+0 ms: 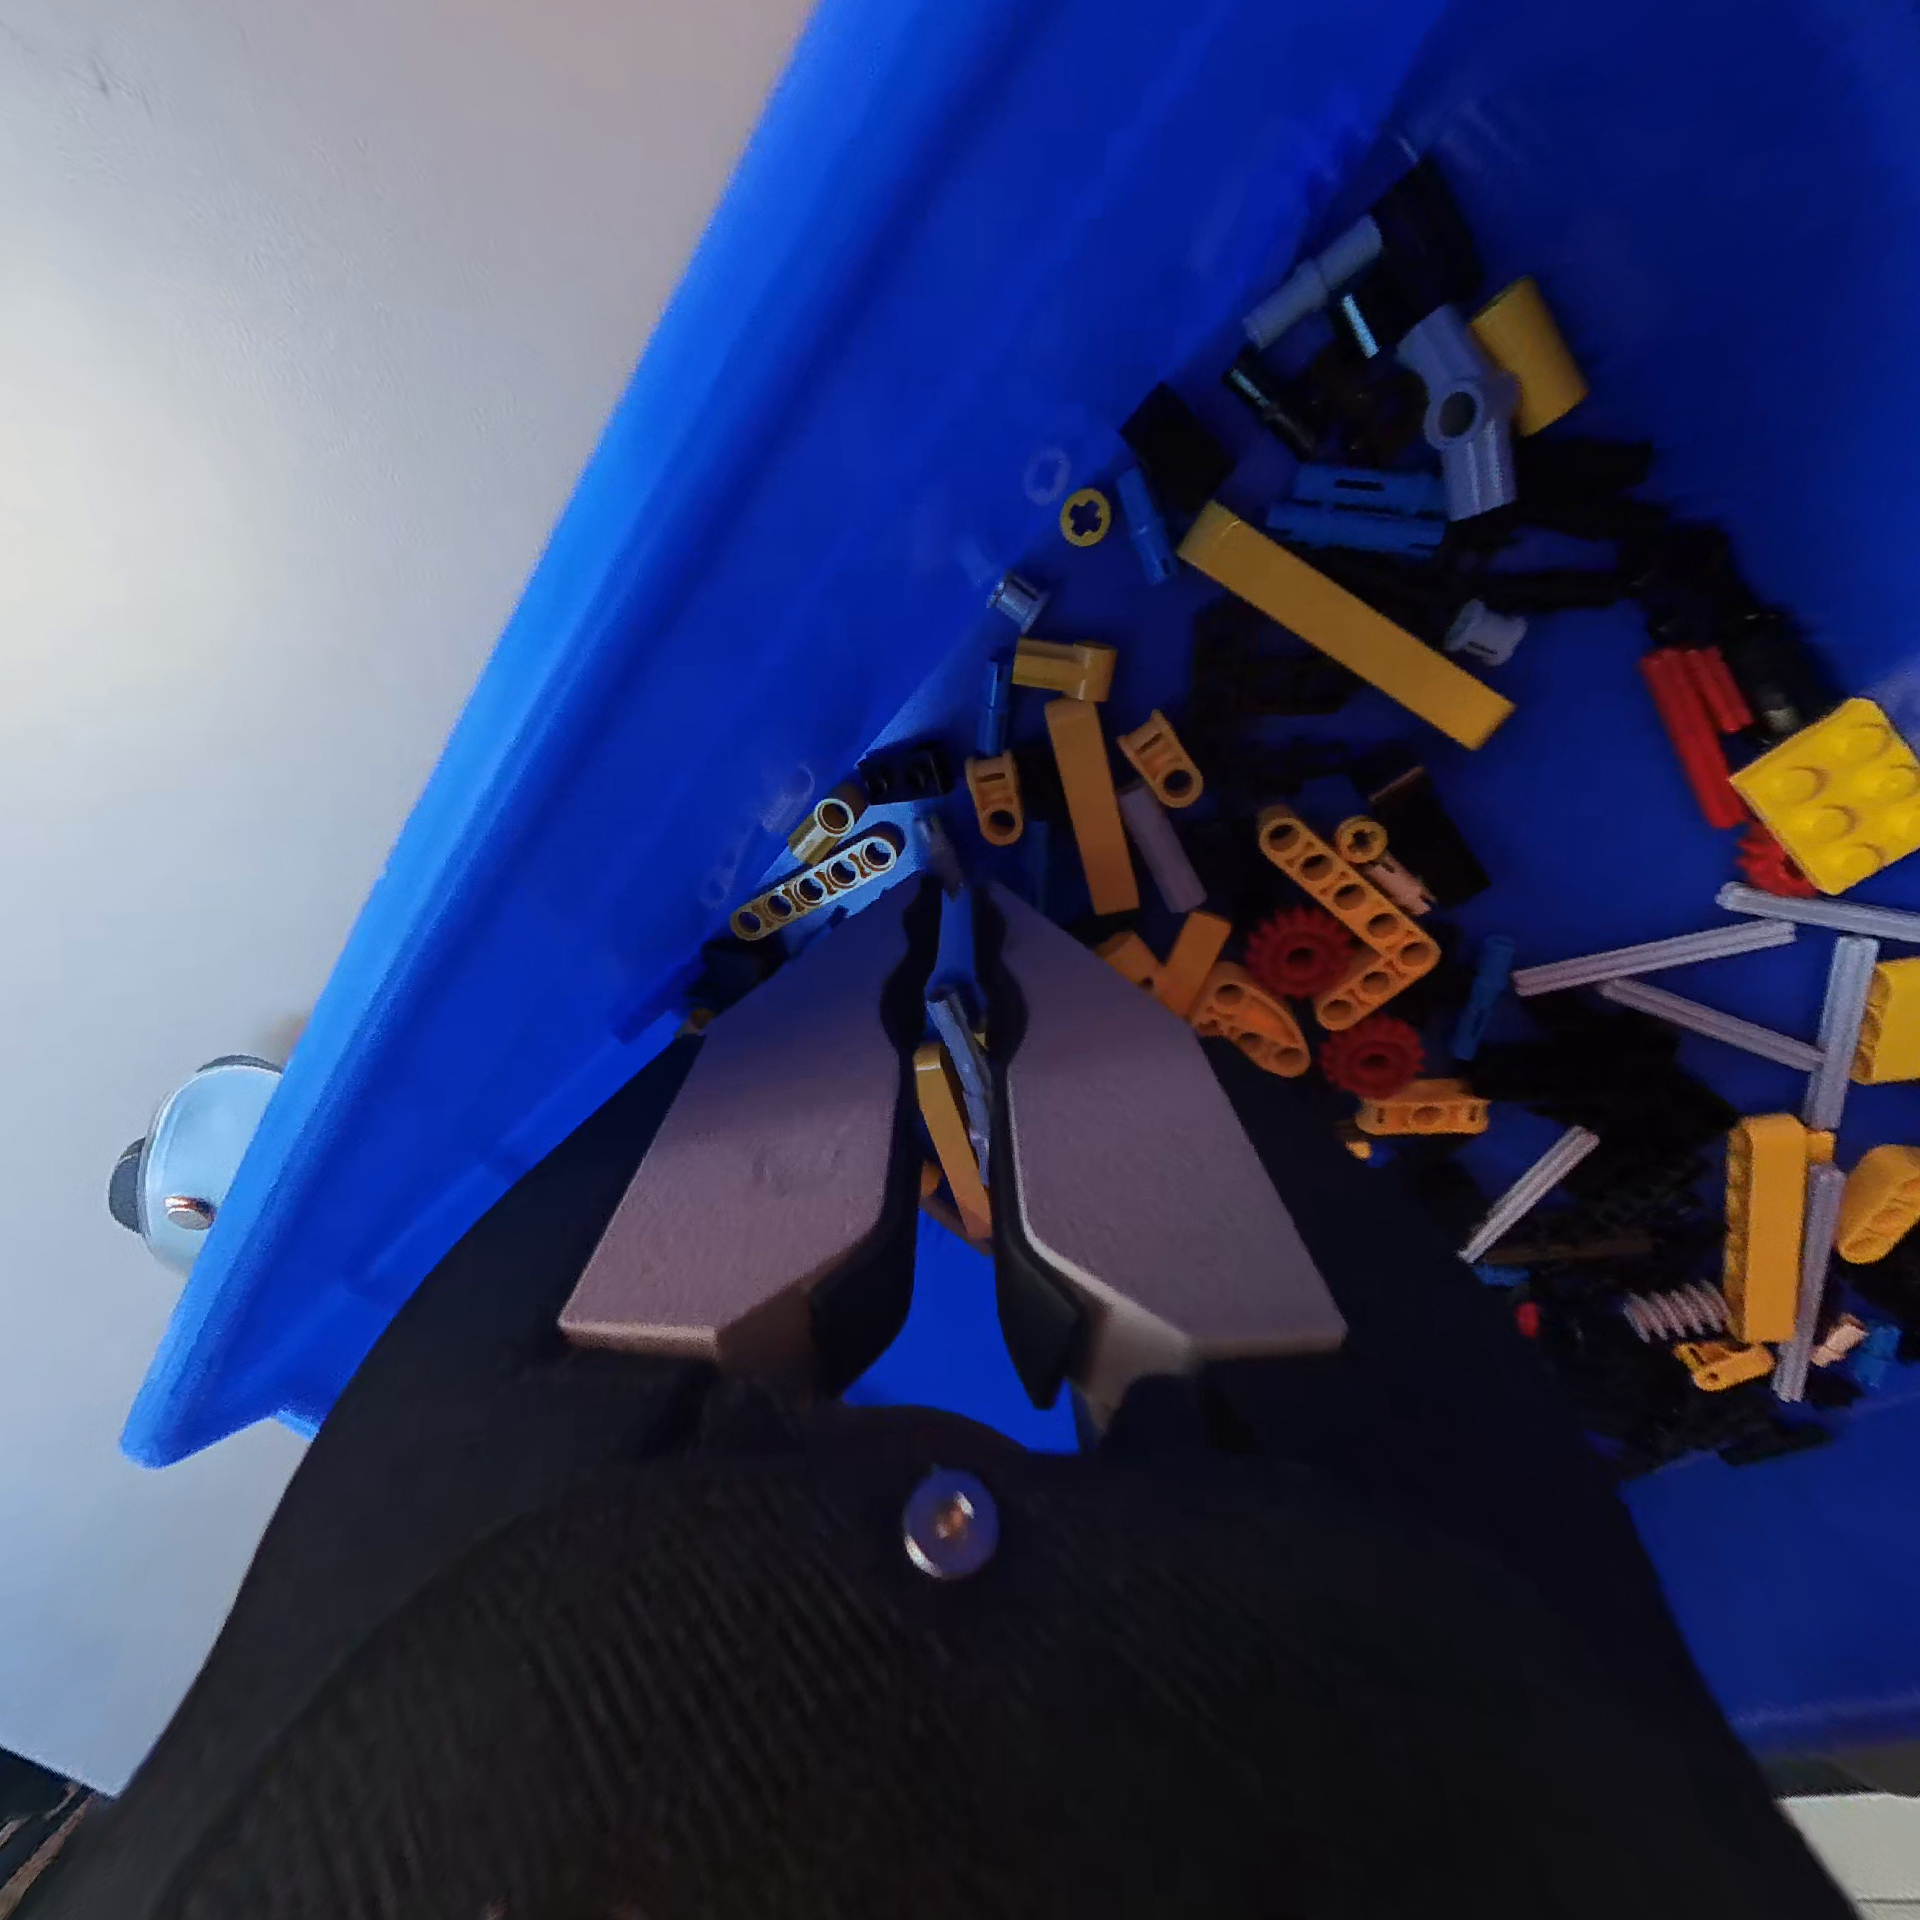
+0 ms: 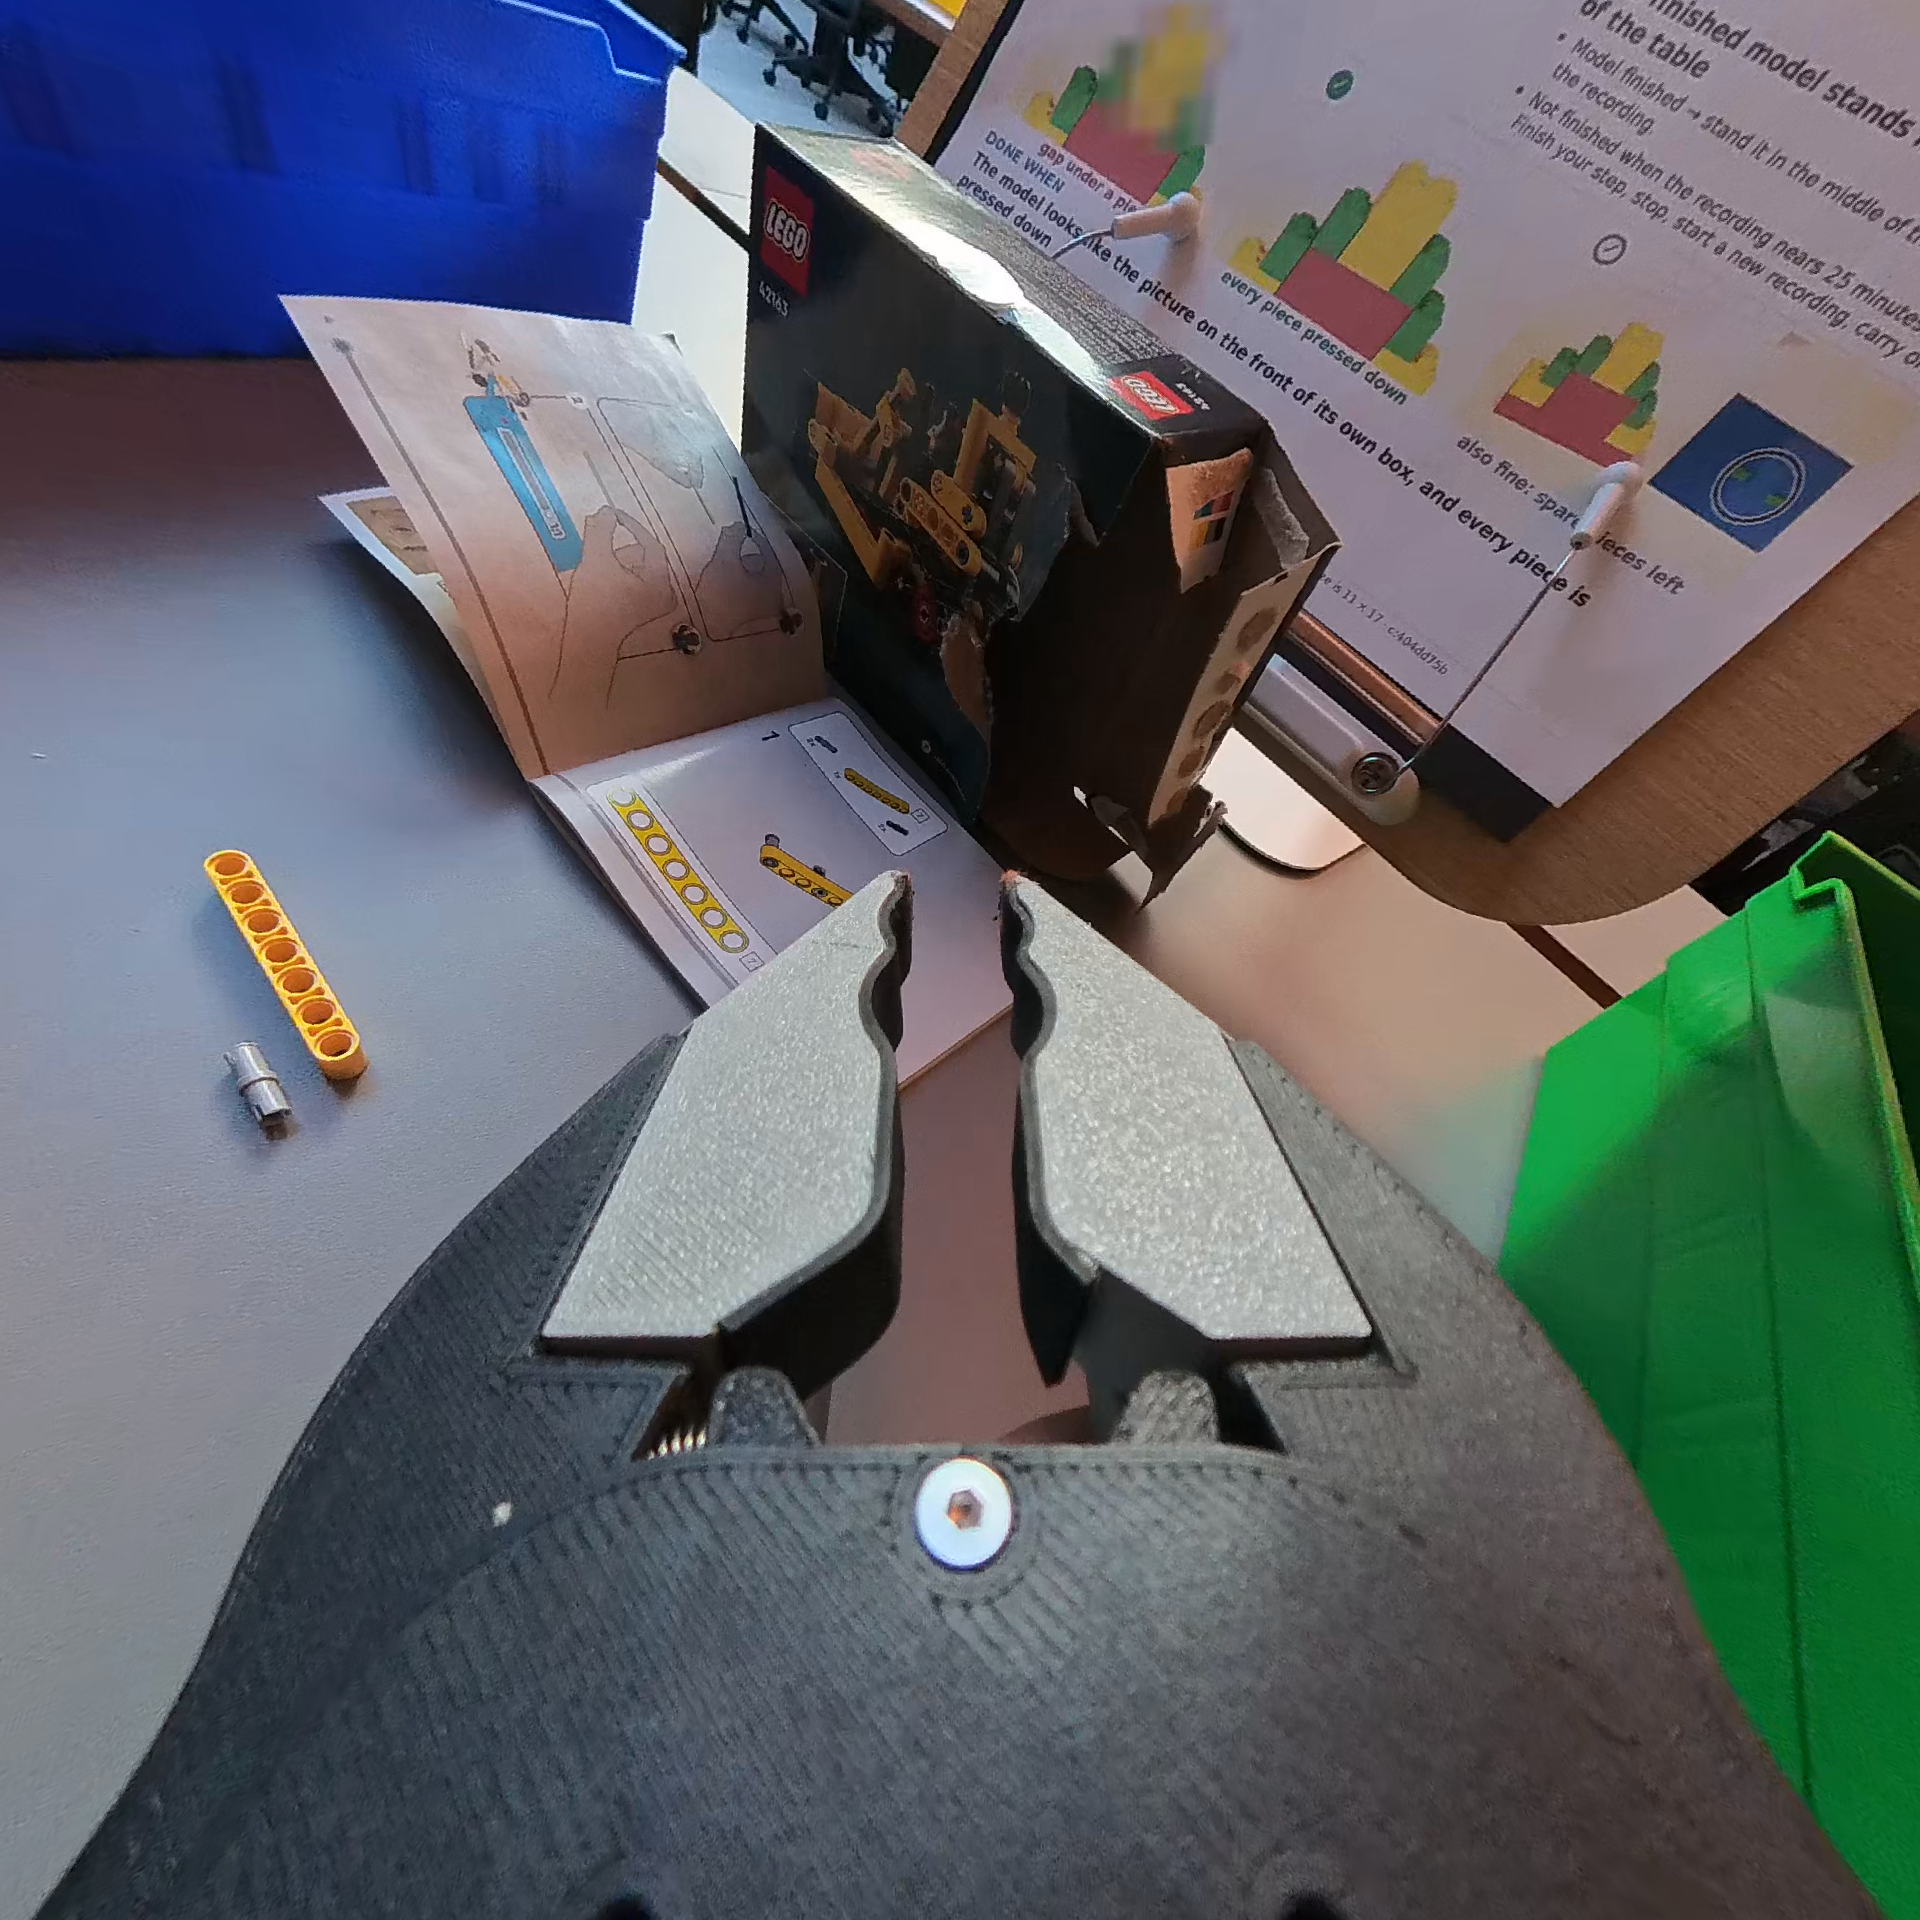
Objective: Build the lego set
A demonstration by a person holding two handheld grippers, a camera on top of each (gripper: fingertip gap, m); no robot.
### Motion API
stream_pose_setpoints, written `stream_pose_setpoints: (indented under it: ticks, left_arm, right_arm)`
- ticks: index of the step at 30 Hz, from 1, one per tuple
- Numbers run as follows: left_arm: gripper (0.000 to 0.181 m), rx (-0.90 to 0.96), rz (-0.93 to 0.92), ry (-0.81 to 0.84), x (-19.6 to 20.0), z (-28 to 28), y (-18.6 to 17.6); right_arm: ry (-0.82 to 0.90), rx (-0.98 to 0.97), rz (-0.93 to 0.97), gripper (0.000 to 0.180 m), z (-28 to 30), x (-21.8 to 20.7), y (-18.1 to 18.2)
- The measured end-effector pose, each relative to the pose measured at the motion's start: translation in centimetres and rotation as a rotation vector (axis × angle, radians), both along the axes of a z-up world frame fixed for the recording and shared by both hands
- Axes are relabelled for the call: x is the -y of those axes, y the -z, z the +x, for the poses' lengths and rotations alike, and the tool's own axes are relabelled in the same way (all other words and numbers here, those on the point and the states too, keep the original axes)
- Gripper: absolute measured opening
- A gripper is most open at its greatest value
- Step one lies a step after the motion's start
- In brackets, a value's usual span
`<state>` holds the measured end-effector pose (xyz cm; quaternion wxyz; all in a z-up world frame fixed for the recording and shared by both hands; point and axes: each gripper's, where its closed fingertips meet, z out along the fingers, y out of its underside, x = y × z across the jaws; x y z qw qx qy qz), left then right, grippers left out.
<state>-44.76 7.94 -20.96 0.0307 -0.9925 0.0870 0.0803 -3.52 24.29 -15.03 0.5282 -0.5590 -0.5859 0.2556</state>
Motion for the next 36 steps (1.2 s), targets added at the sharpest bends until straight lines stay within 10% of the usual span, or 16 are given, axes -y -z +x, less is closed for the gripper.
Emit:
stream_pose_setpoints:
  ticks: [36]
  left_arm:
    - [0.014,0.027,0.013,-0.054,0.07,-0.4,-0.18]
  right_arm:
    - [-0.005,0.002,0.003,0.014,-0.05,0.1,0.04]
